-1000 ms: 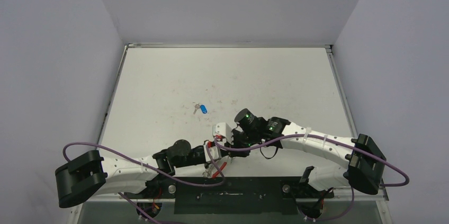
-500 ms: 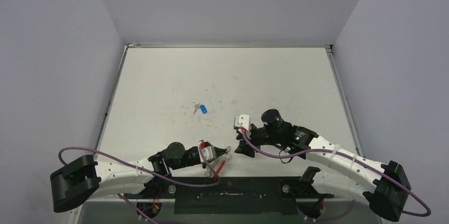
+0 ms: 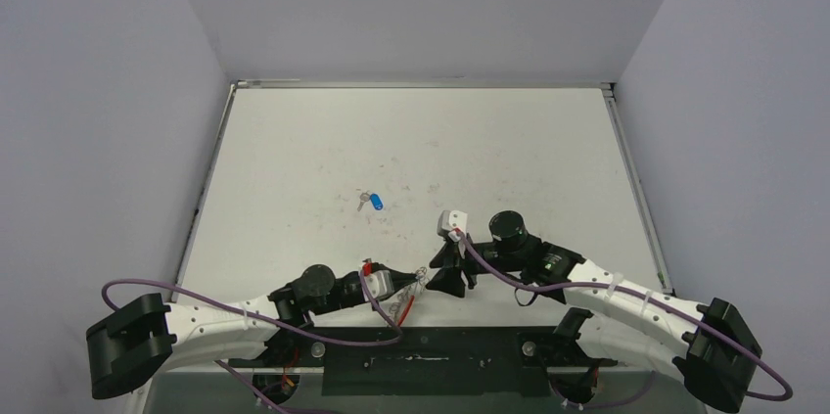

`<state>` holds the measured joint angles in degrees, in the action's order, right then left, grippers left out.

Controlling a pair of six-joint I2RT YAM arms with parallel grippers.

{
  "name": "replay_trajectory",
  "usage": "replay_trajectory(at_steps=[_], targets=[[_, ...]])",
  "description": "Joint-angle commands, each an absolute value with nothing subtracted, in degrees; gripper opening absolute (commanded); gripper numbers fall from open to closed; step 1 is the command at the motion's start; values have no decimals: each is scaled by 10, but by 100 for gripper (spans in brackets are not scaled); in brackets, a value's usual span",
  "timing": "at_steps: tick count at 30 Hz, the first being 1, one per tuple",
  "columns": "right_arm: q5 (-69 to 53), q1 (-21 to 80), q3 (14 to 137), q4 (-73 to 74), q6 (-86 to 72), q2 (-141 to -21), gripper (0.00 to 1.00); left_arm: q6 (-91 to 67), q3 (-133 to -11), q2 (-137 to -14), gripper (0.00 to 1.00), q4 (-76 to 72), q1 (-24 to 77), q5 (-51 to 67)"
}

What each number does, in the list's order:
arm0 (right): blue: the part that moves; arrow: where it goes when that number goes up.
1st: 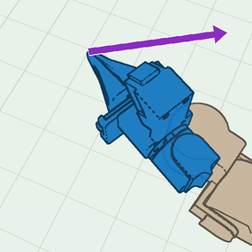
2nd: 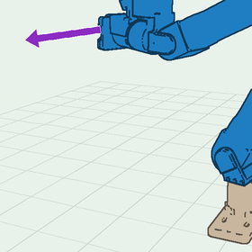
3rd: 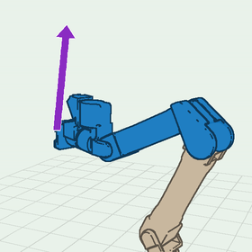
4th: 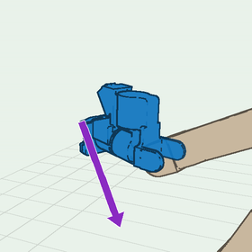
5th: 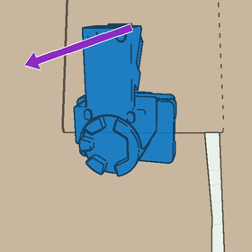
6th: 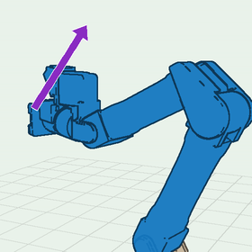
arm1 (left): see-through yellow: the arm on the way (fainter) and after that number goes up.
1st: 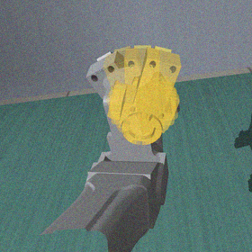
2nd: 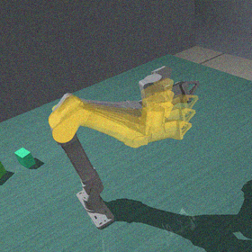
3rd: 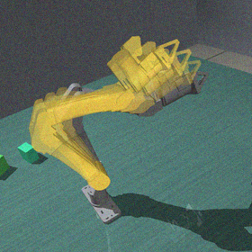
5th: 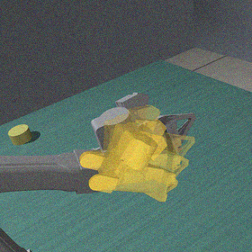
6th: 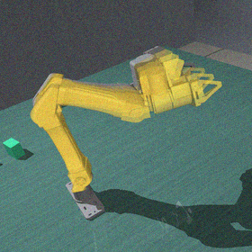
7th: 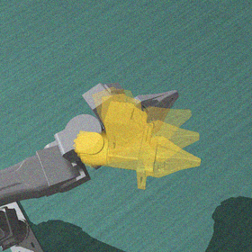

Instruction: Put the keys on the keyring

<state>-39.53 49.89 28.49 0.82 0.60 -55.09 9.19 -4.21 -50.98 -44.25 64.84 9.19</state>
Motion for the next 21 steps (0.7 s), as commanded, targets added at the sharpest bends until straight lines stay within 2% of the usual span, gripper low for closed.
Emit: replay_trajectory(at_steps=[1, 7, 12, 15, 17, 21], targets=[[-396, 496, 281, -86, -55, -564, 46, 87, -45, -501, 0, -462, 650, 87], [-391, 494, 294, -83, -57, -600, 34, 87, -45, -497, 0, -457, 650, 88], [-399, 488, 290, -82, -58, -597, 29, 90, -45, -490, 0, -451, 650, 85], [-405, 485, 287, -84, -58, -593, 9, 91, -44, -488, 0, -447, 650, 85], [-408, 482, 286, -85, -58, -594, 0, 92, -44, -486, 0, -447, 650, 84], [-410, 477, 284, -83, -57, -597, 0, 94, -44, -484, 0, -447, 650, 83]])
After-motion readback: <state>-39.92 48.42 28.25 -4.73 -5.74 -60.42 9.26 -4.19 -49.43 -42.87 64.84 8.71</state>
